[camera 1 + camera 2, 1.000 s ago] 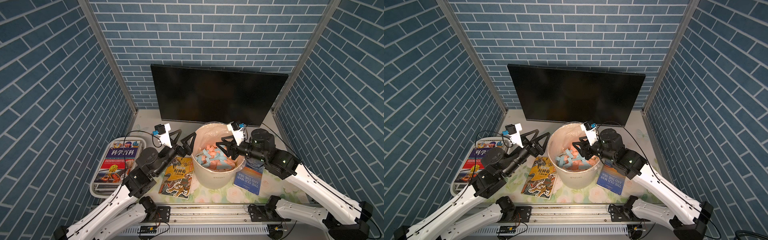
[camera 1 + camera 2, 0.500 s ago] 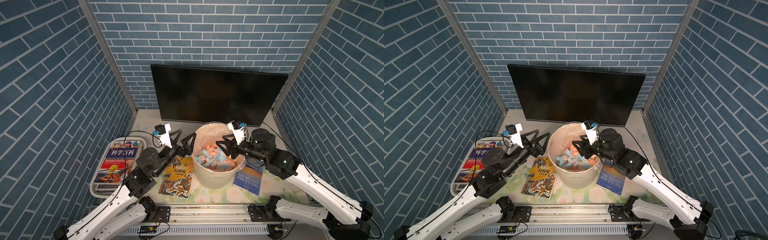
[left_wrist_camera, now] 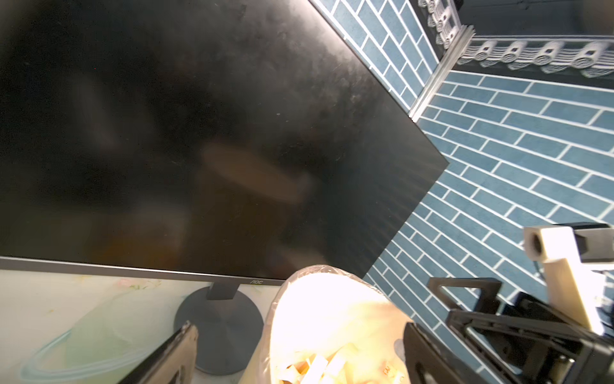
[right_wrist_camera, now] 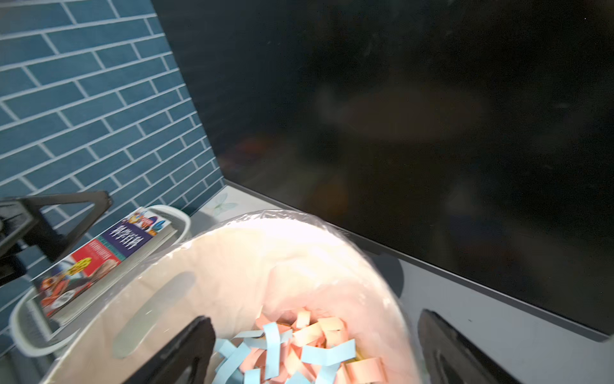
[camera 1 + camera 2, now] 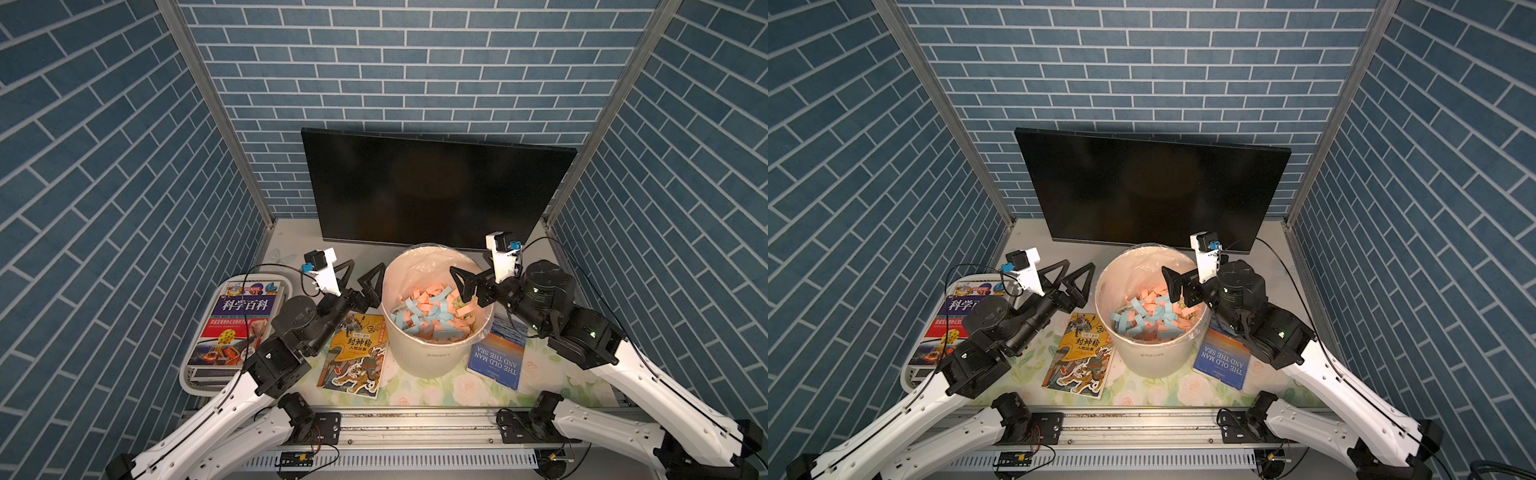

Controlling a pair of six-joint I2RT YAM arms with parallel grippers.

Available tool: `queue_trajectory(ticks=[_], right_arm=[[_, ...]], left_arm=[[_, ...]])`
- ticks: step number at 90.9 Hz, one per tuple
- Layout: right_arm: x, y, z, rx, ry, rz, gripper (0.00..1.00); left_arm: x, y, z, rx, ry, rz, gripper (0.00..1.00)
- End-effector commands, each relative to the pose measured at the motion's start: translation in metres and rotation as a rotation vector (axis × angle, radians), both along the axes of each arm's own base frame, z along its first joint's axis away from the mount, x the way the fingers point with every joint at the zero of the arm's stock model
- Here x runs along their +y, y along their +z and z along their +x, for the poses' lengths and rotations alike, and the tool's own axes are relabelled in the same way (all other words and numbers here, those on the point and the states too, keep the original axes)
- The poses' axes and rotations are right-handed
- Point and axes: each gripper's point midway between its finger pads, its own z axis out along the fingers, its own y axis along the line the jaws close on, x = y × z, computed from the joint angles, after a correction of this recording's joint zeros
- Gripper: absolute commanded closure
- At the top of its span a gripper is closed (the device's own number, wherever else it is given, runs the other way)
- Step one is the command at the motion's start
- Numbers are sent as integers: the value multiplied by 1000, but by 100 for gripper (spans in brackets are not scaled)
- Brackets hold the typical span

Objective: Remove the sticky note from the monitor
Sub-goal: Reset both arms

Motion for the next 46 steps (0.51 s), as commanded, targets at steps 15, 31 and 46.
queue_trajectory(ticks=[15,31,46], right_arm=[[-110,11,19,-176,-511,-67,0],[-160,-19,25,-180,-714,-70,0],[-183,-75,39,-132,-817,-72,0]], left_arm=[[44,-7,16,-14,269,104,0],[66,-19,25,-42,429,186,0],[83,-37,35,-23,566,264,0]])
